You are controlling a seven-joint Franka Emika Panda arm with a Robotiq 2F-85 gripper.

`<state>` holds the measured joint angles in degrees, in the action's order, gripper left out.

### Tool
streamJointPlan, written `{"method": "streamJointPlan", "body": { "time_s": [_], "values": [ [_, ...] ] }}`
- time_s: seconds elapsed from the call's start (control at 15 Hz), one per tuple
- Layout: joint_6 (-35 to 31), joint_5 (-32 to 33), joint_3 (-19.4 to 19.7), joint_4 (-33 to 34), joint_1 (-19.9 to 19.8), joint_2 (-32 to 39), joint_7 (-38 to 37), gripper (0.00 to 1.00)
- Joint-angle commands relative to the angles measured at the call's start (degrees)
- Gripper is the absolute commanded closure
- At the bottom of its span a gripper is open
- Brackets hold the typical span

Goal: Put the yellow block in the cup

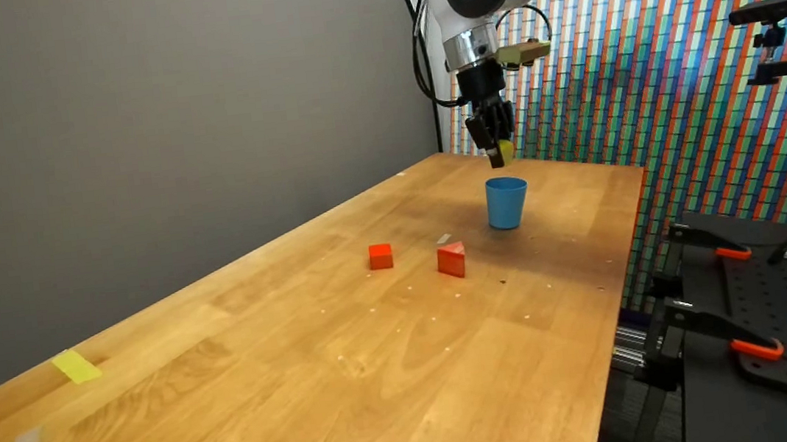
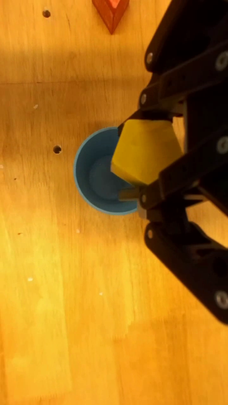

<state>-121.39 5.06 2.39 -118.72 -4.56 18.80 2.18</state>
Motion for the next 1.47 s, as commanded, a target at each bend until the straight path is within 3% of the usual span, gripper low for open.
{"method": "streamJointPlan", "body": {
  "time_s": [0.0,0.07,0.13,0.2,0.47,1.0,1.27,1.4],
  "values": [
    [-1.88,-4.2,0.0,-0.12,-1.28,1.13,1.78,0.78],
    [-1.91,-5.3,-0.1,0.15,-1.63,1.77,2.31,0.78],
    [-1.73,-6.75,-0.29,0.29,-2.07,2.14,3.01,0.31],
    [-1.27,-7.5,-0.36,0.21,-2.18,2.22,3.58,0.31],
    [-2.14,-8.19,-0.07,-2.03,-2.06,0.02,4.32,0.02],
    [-3.76,12.62,0.04,-9.9,4.75,-14.28,-4.11,0.0],
    [-4.4,18.52,-2.62,-10.13,7.0,-19.18,-4.81,0.0],
    [-4.62,18.41,-3.64,-8.35,7.29,-19.28,-2.63,0.0]
  ]
}}
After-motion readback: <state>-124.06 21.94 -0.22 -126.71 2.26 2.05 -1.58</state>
